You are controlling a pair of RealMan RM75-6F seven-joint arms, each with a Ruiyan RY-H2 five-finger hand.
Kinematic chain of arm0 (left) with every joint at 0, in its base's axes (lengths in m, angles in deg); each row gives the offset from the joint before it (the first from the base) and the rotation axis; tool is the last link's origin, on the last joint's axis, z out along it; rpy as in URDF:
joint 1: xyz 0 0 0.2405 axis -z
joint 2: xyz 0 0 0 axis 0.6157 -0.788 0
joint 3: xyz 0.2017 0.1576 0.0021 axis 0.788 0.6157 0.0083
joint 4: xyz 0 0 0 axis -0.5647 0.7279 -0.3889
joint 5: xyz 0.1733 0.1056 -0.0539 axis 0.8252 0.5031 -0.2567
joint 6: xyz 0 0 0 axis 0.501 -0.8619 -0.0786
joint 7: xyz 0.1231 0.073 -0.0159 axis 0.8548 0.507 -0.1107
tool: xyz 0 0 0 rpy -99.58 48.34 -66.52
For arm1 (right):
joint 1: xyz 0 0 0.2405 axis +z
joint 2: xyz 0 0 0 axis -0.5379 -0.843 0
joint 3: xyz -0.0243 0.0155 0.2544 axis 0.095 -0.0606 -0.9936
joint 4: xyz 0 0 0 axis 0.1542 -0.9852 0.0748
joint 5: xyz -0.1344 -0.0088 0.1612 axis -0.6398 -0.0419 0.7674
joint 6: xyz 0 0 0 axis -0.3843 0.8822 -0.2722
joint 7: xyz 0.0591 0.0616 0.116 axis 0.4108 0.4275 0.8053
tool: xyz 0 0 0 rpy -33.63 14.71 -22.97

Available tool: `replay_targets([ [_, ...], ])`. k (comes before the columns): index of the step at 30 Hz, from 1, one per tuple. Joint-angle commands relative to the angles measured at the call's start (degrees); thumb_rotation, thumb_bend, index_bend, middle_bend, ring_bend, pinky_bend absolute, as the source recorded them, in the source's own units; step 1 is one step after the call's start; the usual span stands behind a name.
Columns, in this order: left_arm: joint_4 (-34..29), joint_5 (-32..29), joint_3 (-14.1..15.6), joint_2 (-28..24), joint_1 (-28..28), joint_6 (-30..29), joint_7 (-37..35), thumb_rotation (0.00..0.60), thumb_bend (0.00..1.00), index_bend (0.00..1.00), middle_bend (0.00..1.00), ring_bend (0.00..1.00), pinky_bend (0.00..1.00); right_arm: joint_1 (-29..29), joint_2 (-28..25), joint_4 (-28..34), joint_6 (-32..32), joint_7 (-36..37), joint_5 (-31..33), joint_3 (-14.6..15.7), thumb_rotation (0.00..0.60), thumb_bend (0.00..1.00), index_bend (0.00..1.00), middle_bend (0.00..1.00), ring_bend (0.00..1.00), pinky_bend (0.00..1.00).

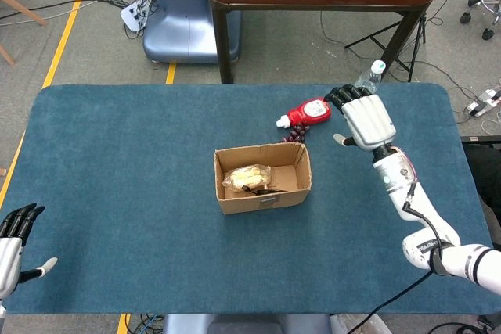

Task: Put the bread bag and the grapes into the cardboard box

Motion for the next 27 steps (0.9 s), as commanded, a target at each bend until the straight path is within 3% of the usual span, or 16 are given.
replay_targets([
  [1, 0.0, 0.0, 0.0, 0.0, 0.0, 0.0, -0.1, 0.600, 0.00, 0.15, 0.12, 0.11, 0.30, 1.9, 3.4, -5.6, -2.0, -3.8, 2.0, 1.0, 0.600, 0.00, 0.32, 0.23, 0.17, 0.29],
  [4, 0.0, -0.1, 0.0, -0.1, 0.0, 0.0, -0.3, 0.600, 0.00, 0.15, 0.12, 0.11, 0.30, 3.1, 5.8, -9.9, -4.7, -4.6, 2.5, 2.1, 0.600, 0.00, 0.32, 0.23, 0.17, 0.29],
  [7, 0.0, -0.1, 0.0, -0.2, -0.1, -0.1, -0.6, 0.600, 0.00, 0.15, 0.12, 0.11, 0.30, 4.5, 8.6, -14.6, -7.5, -5.2, 2.7, 3.1, 0.600, 0.00, 0.32, 0.30, 0.21, 0.30],
  [13, -0.1, -0.3, -0.1, -0.5, -0.3, -0.4, -1.2, 0.600, 0.00, 0.15, 0.12, 0.11, 0.30, 7.1, 15.2, -25.4, -12.1, -3.2, 1.1, 4.7, 0.600, 0.00, 0.32, 0.69, 0.64, 0.63],
  [18, -0.1, -0.7, -0.2, -0.7, -0.6, -0.7, -1.8, 0.600, 0.00, 0.15, 0.12, 0.11, 0.30, 9.5, 20.1, -33.7, -16.7, -0.1, -0.7, 5.8, 0.600, 0.00, 0.32, 0.92, 0.87, 0.83],
  [21, -0.1, -0.8, -0.2, -0.8, -0.8, -0.9, -2.0, 0.600, 0.00, 0.15, 0.12, 0.11, 0.30, 10.9, 22.9, -38.4, -18.9, 2.0, -2.2, 6.6, 0.600, 0.00, 0.32, 0.98, 0.93, 0.88],
  [27, 0.0, -1.3, -0.3, -1.1, -1.0, -0.9, -2.8, 0.600, 0.00, 0.15, 0.12, 0.11, 0.30, 13.6, 28.3, -46.9, -23.0, 7.0, -5.6, 8.0, 0.600, 0.00, 0.32, 1.00, 0.97, 0.90],
])
